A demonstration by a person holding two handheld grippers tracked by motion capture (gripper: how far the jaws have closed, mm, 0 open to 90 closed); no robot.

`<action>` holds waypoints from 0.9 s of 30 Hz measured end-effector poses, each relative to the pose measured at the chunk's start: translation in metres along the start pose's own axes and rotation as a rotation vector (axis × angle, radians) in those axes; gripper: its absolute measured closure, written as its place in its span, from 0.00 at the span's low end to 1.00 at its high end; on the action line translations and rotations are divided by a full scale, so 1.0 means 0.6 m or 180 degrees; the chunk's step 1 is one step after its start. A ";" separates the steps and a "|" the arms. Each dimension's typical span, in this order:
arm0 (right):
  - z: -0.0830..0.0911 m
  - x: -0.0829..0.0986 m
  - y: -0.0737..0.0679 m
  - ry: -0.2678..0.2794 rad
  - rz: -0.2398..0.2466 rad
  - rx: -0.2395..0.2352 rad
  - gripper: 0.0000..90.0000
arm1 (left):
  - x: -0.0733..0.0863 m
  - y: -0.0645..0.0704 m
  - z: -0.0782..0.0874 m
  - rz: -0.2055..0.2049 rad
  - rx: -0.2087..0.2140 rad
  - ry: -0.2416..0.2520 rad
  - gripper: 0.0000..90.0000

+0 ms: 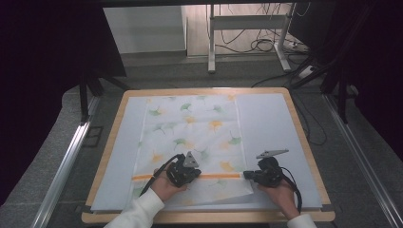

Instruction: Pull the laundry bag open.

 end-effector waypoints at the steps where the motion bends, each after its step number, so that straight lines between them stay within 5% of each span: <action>1: 0.000 0.000 0.000 0.0000 0.0000 0.0001 0.99 | 0.001 -0.001 0.001 0.0008 -0.0017 -0.0007 1.00; 27: 0.000 0.000 0.000 0.0002 0.0000 0.0002 0.99 | 0.051 -0.040 0.037 0.0201 -0.0111 -0.0081 1.00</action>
Point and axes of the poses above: each handheld gripper's, and its own axes: z roughly backward along the jaws, x roughly out of its underside, y roughly to its right, the point moved 5 cm from there along -z, roughly forward along the jaws, and after that the axes turned 3 degrees about -x, right-handed, at the moved point
